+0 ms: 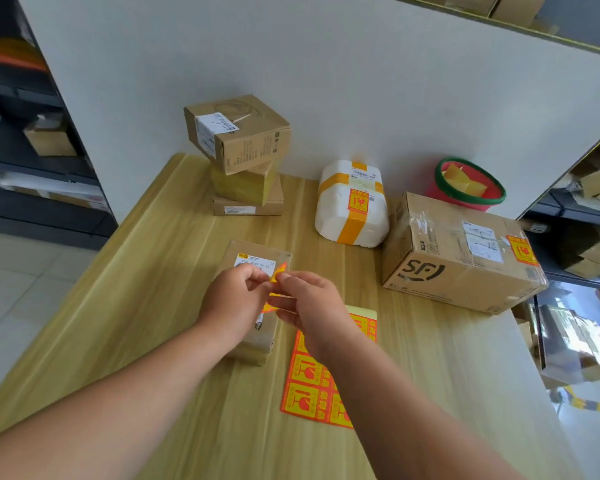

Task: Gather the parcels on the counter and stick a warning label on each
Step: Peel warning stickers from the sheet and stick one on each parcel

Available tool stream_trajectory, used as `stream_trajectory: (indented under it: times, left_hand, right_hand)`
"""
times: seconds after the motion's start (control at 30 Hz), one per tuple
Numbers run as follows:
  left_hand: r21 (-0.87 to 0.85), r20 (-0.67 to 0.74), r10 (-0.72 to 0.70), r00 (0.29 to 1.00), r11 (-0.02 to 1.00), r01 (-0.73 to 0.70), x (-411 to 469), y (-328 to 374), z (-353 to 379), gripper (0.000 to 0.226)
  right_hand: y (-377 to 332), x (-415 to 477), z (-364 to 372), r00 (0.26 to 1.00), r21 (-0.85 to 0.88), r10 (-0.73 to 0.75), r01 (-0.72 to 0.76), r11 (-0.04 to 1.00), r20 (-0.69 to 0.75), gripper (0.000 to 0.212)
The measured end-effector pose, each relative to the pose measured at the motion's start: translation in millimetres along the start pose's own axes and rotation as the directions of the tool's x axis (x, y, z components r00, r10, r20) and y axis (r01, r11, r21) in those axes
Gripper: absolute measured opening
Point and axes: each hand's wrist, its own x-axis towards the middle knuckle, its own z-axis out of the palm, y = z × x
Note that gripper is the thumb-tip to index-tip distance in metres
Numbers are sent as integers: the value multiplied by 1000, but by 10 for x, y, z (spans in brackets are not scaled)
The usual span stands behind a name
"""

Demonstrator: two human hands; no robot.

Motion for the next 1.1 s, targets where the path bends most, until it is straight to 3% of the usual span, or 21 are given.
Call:
stream_trajectory:
  times: [0.23,0.33,0.6,0.73,0.87,0.93,1.0,1.1]
  left_hand:
    - [-101,26,-120,992,987,122,193,-175,-425,13]
    - [-122,69,-149,986,980,157,257,-246,-546,14]
    - [-86,86,-170,982,981,177,345,-401,-734,15]
    - [26,109,-103,989,995,101,374,-407,-816,18]
    - [132,226,-65,972,991,35,417,-350,-878,23]
    - [159,268,-55,962,987,12,441,-332,-891,23]
    - [152,290,-48,956,988,4,459,-326,-896,22]
    - [100,239,-34,971,995,10,478,-351,-880,18]
  right_hand:
    - [117,153,223,958,-238,-109,44,970,-265,6]
    - [177,191,327,963,-258,-71,2,966,-260,6]
    - [295,276,596,965,-104,58,-87,991,-257,13]
    - [316,309,650,950,-294,-109,19,955,-291,6]
    - [275,346,676,944,-610,-312,185,770,-108,14]
    - [243,345,694,952,-640,-299,193,744,-61,6]
    - [250,346,695,958,-642,-280,175,746,-65,11]
    - [270,337,679,961,-503,-212,97,859,-177,14]
